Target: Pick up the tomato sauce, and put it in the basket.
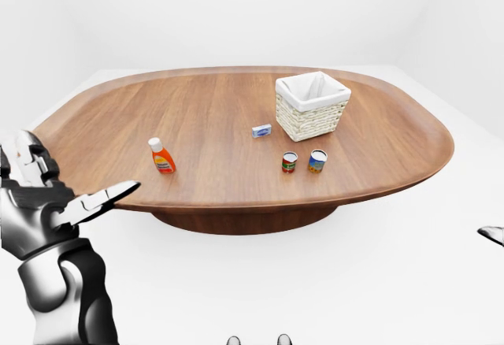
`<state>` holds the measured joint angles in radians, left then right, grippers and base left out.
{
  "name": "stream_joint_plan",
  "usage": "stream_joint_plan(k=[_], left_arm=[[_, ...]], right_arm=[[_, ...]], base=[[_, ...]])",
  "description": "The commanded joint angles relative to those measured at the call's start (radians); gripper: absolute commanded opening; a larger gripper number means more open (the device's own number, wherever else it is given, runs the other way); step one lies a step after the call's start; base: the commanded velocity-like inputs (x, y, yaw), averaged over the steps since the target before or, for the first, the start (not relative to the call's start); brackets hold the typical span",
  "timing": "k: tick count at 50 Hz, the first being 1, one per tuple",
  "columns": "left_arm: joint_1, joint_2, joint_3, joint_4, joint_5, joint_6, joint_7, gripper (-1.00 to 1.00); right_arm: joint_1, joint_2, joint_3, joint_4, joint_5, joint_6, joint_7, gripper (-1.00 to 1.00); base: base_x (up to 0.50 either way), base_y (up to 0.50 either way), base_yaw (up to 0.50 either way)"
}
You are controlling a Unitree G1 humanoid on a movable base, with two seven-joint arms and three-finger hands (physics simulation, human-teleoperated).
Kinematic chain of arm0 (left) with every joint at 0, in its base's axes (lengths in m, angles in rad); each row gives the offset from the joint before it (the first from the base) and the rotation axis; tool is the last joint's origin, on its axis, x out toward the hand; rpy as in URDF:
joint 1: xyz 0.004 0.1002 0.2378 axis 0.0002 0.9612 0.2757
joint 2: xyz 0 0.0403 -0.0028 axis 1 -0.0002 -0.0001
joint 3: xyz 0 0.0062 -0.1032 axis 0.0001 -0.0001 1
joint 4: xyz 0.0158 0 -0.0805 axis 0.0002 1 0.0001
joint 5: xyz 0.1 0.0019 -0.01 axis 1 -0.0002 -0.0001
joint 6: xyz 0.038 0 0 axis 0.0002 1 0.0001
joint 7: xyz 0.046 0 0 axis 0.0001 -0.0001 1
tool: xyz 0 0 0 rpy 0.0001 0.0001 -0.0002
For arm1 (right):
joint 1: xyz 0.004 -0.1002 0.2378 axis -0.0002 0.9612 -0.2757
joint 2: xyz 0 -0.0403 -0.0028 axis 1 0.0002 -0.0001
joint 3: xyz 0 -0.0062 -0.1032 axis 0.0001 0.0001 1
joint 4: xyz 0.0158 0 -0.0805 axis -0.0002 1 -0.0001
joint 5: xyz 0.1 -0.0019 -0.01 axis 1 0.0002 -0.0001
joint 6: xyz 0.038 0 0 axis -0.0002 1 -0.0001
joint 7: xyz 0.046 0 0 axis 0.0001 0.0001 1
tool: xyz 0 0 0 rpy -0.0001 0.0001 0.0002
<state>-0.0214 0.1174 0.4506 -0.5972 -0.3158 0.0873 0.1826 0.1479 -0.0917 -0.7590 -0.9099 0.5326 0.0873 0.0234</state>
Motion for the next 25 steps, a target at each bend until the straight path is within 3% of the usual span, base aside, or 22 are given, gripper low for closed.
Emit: stream_joint_plan(k=[1, 4, 13, 25], left_arm=[[0.010, 0.036, 0.158, -0.104, -0.123, 0.000, 0.153, 1.00], [0.018, 0.046, 0.180, -0.115, -0.157, 0.000, 0.171, 1.00], [0.024, 0.034, 0.148, -0.127, -0.123, 0.000, 0.168, 1.00], [0.023, 0.027, 0.133, -0.125, -0.101, 0.000, 0.165, 1.00]], right_arm=[[0.061, -0.053, -0.302, -0.131, 0.311, 0.000, -0.039, 1.00], [0.063, -0.050, -0.298, -0.122, 0.312, 0.000, -0.037, 1.00], [0.058, -0.031, -0.247, -0.108, 0.254, 0.000, -0.009, 1.00], [0.052, -0.030, -0.235, -0.112, 0.239, 0.000, -0.004, 1.00]], base=[[0.00, 0.00, 0.00], [0.00, 0.00, 0.00], [0.00, -0.04, 0.00], [0.00, -0.45, 0.00]])
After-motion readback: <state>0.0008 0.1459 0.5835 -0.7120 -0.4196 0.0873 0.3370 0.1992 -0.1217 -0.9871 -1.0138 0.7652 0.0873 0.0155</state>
